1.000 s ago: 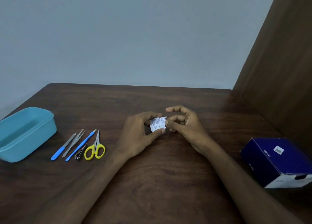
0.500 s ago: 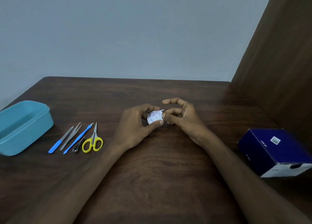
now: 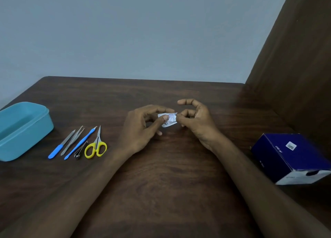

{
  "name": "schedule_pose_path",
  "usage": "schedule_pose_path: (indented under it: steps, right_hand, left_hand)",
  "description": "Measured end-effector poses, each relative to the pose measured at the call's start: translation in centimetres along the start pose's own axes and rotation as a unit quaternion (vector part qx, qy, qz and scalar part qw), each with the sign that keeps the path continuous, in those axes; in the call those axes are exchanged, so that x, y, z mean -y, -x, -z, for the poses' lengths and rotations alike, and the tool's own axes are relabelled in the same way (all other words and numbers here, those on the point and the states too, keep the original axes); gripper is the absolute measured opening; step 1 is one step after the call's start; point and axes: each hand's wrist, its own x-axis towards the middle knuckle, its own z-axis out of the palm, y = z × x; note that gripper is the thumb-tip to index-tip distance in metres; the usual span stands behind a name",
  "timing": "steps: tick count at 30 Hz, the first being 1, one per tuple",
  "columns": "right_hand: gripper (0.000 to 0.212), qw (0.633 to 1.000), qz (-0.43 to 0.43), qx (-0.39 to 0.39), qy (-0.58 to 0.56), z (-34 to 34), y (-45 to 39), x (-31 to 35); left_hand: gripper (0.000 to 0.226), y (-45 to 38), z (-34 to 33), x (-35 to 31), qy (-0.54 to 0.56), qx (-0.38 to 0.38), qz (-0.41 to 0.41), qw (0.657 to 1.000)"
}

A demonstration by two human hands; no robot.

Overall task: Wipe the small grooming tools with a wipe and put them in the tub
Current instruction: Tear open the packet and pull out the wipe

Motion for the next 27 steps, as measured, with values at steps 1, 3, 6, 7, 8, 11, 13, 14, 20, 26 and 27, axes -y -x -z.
schedule_pose_path:
  steps: [1, 3, 6, 7, 8, 11, 13, 14, 20, 26, 27]
  right_hand:
    - [0.041, 1.000, -0.001, 0.000, -0.002, 0.0, 0.0, 0.0]
    - [0.040, 1.000, -0.003, 0.000, -0.004, 0.0, 0.0, 0.0]
    - [0.031, 1.000, -0.008, -0.002, -0.006, -0.1, -0.1, 0.1]
    - [0.026, 1.000, -0.006, -0.002, -0.005, -0.1, -0.1, 0.1]
    - [0.022, 1.000, -0.003, 0.000, -0.003, -0.2, -0.1, 0.0]
    - [0.015, 1.000, 0.010, 0.008, 0.008, -0.3, -0.1, -0.1]
    - [0.013, 1.000, 0.018, 0.014, 0.014, -0.3, 0.0, -0.1]
    - [0.012, 0.999, 0.022, 0.018, 0.017, -0.3, 0.0, 0.0]
    - [0.011, 0.998, 0.040, 0.031, 0.041, -0.3, 0.0, -0.1]
    - [0.008, 0.996, 0.041, 0.044, 0.061, -0.6, 0.1, -0.3]
    - [0.013, 0.995, 0.044, 0.042, 0.074, -0.6, 0.1, -0.4]
  left_hand:
    - [0.019, 0.0, 0.0, 0.0, 0.001, 0.000, -0.002, 1.000]
    - [0.018, 0.0, 0.0, 0.1, 0.002, -0.005, -0.003, 1.000]
    - [0.018, -0.1, 0.0, 0.3, -0.002, -0.017, 0.006, 1.000]
    - [0.018, -0.1, 0.0, 0.4, -0.001, -0.022, 0.013, 1.000]
    - [0.018, -0.2, 0.0, 0.5, 0.004, -0.027, 0.020, 0.999]
    - [0.017, -0.3, 0.0, 0.9, 0.009, -0.042, 0.033, 0.999]
    - [0.017, -0.3, 0.1, 0.9, -0.001, -0.052, 0.036, 0.998]
    - [0.017, -0.3, 0.1, 0.8, -0.004, -0.056, 0.038, 0.998]
    - [0.016, -0.4, -0.1, 1.2, 0.006, -0.068, 0.040, 0.997]
    - [0.016, -0.2, 0.1, 1.0, 0.005, -0.054, 0.020, 0.998]
    - [0.016, -0.2, 0.1, 0.9, 0.002, -0.051, 0.017, 0.999]
